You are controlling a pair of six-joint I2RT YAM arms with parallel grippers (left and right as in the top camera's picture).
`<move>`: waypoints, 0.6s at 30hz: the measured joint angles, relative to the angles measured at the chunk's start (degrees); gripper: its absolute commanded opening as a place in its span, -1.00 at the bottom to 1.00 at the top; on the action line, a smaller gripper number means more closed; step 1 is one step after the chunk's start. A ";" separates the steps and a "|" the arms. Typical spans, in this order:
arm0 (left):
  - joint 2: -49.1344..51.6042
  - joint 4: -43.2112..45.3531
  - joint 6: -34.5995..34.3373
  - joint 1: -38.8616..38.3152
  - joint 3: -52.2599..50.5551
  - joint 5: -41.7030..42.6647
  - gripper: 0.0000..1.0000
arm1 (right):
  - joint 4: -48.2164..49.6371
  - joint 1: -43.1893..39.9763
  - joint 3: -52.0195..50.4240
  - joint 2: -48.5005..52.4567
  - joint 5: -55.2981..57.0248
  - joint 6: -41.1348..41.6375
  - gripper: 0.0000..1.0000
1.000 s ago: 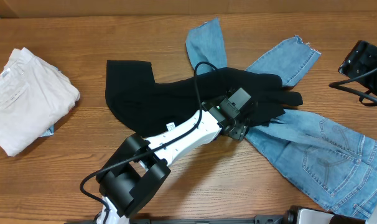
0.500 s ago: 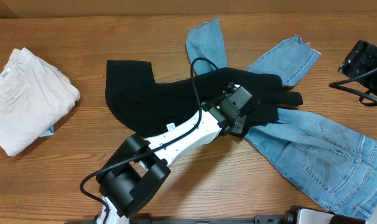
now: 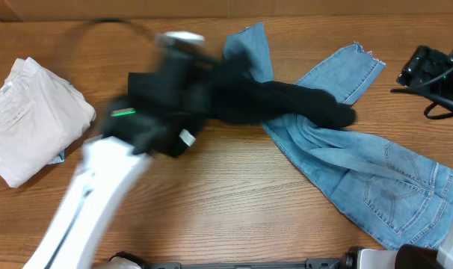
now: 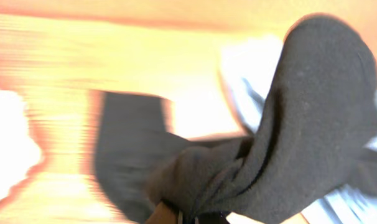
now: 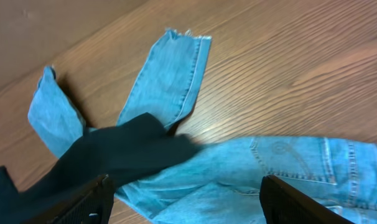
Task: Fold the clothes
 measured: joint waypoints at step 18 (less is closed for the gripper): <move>-5.79 -3.96 1.20 28.06 0.24 16.59 -0.92 | -0.79 4.66 -4.81 12.46 -14.95 -8.35 0.51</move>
